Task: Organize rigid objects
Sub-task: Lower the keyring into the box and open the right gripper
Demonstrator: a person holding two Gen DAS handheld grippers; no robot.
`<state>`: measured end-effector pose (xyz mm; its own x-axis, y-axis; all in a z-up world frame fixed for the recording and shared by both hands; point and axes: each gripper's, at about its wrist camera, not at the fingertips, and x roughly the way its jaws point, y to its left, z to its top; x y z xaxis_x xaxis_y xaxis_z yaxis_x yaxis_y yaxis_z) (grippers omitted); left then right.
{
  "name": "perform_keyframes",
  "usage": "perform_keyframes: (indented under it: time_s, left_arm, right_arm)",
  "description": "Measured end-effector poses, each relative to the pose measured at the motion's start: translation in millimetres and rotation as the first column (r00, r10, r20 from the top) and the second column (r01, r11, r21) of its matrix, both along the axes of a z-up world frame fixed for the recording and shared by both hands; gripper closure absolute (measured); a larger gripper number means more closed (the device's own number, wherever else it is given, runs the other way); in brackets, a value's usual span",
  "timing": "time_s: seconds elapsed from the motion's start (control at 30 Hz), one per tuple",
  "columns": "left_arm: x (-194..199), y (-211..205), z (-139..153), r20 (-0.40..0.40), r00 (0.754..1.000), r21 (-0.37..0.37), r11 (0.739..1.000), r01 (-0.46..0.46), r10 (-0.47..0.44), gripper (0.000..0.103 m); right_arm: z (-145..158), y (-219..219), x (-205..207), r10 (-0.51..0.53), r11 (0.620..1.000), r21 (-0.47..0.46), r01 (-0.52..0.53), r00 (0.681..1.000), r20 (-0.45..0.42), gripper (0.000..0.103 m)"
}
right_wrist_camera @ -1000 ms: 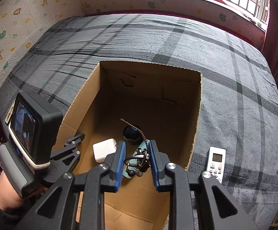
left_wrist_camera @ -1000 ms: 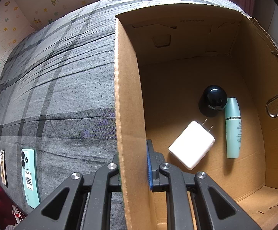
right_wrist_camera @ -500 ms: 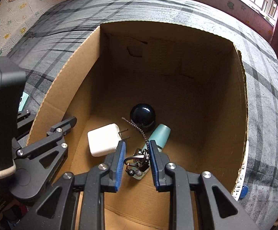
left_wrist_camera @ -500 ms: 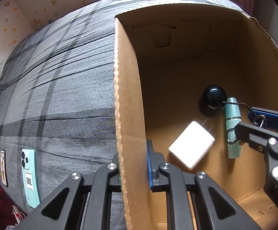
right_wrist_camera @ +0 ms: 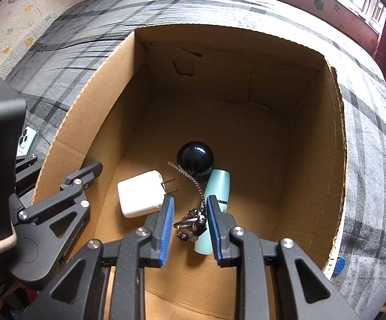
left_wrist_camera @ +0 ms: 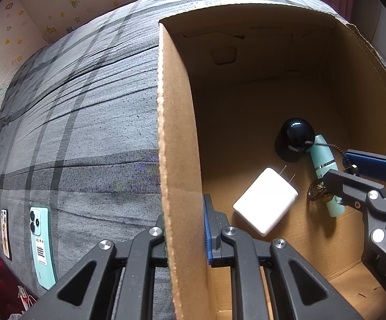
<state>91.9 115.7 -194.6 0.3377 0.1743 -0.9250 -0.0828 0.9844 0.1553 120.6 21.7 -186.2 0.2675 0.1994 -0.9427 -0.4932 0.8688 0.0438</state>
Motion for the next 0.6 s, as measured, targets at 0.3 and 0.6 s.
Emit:
perform_keyframes:
  time_s: [0.3,0.6]
  left_arm:
    - [0,-1,1,0.000,1.000,0.003,1.000,-0.001,0.001,0.088]
    - [0,-1,1,-0.003,1.000,0.007,1.000,0.000,0.000,0.088]
  right_arm:
    - [13,-3,-6,0.010,1.000,0.009,-0.011,0.999,0.050,0.039]
    - [30,-14,-11,-0.009,1.000,-0.014,0.010,0.993,0.119,0.012]
